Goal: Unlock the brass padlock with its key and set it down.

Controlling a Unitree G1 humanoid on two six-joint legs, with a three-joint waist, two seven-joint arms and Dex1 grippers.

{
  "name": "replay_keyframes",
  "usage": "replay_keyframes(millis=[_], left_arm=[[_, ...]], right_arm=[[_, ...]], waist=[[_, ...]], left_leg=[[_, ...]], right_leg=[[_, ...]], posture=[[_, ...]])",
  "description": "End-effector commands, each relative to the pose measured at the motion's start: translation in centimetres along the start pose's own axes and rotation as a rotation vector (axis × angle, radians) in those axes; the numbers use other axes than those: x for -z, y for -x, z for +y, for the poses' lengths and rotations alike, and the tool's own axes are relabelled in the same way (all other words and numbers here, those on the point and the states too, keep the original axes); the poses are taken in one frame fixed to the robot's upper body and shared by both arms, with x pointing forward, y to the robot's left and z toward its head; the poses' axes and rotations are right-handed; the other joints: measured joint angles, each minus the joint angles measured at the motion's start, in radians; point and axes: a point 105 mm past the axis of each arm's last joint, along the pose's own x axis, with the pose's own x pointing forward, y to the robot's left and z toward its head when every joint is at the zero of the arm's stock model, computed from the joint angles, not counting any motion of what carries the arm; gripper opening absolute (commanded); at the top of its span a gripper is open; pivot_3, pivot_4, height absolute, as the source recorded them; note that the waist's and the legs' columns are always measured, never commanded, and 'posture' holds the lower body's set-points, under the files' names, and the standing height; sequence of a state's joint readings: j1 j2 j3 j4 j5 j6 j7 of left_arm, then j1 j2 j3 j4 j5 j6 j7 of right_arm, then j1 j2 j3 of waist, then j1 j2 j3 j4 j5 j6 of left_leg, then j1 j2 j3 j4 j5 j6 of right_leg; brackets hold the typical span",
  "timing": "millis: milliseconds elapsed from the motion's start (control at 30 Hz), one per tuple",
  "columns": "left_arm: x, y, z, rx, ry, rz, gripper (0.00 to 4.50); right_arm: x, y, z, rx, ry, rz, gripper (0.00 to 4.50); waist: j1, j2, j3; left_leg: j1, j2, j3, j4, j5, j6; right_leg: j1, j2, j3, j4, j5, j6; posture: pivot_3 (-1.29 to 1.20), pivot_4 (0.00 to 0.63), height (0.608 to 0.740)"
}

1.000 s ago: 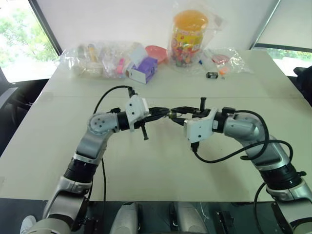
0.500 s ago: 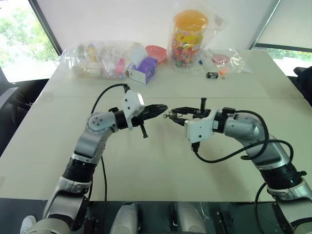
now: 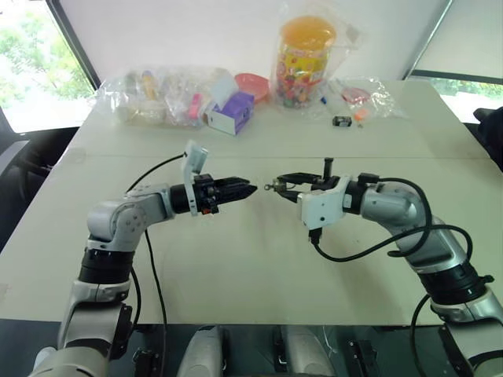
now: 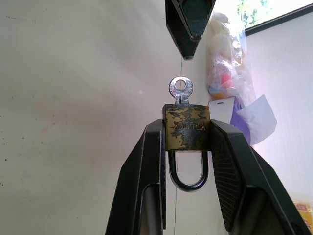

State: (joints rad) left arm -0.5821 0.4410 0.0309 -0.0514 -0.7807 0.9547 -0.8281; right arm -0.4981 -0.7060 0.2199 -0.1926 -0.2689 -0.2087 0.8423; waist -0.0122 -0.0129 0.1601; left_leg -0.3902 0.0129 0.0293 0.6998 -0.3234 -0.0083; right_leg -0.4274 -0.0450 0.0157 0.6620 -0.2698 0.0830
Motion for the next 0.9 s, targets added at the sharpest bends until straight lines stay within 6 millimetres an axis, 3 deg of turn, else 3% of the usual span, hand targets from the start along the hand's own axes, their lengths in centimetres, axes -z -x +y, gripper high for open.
replay_keyframes(millis=[33,500,600,767,900], left_arm=[[-0.7,-0.1,-1.0,0.029,-0.044,-0.020,3.38],[-0.1,-1.6,-0.3,-0.018,-0.150,-0.027,3.38],[-0.1,-1.8,-0.3,-0.013,-0.155,-0.034,2.54],[-0.4,-2.2,-0.4,-0.011,-0.159,-0.048,0.04],[-0.2,-2.5,-0.6,-0.001,-0.165,-0.044,0.04]], right_arm=[[-0.6,0.2,-1.3,0.041,0.033,-0.014,0.70],[-0.7,0.2,-1.3,0.040,0.027,-0.012,0.70],[-0.8,0.2,-1.3,0.040,0.026,-0.012,0.70],[-0.8,0.2,-1.3,0.039,0.025,-0.011,0.70],[-0.9,0.2,-1.3,0.039,0.025,-0.011,0.70]], waist=[[0.000,0.000,0.000],[0.001,0.000,0.000],[0.001,0.000,0.000],[0.001,0.000,0.000],[0.001,0.000,0.000]], left_leg=[[0.000,0.000,0.000,0.000,0.000,-0.001],[0.000,0.000,0.000,0.000,0.000,0.000],[0.000,0.000,0.000,0.000,0.000,0.000],[0.000,0.000,0.000,0.000,0.000,0.000],[0.000,0.000,0.000,0.000,0.000,0.000]], right_leg=[[0.000,0.000,0.000,0.000,0.000,0.000],[0.000,0.000,0.000,0.000,0.000,0.000],[0.000,0.000,0.000,0.000,0.000,0.000],[0.000,0.000,0.000,0.000,0.000,0.000],[0.000,0.000,0.000,0.000,0.000,0.000]], posture=[[0.00,0.150,0.735],[0.00,0.150,0.735],[0.00,0.150,0.735],[0.00,0.150,0.735],[0.00,0.150,0.735]])
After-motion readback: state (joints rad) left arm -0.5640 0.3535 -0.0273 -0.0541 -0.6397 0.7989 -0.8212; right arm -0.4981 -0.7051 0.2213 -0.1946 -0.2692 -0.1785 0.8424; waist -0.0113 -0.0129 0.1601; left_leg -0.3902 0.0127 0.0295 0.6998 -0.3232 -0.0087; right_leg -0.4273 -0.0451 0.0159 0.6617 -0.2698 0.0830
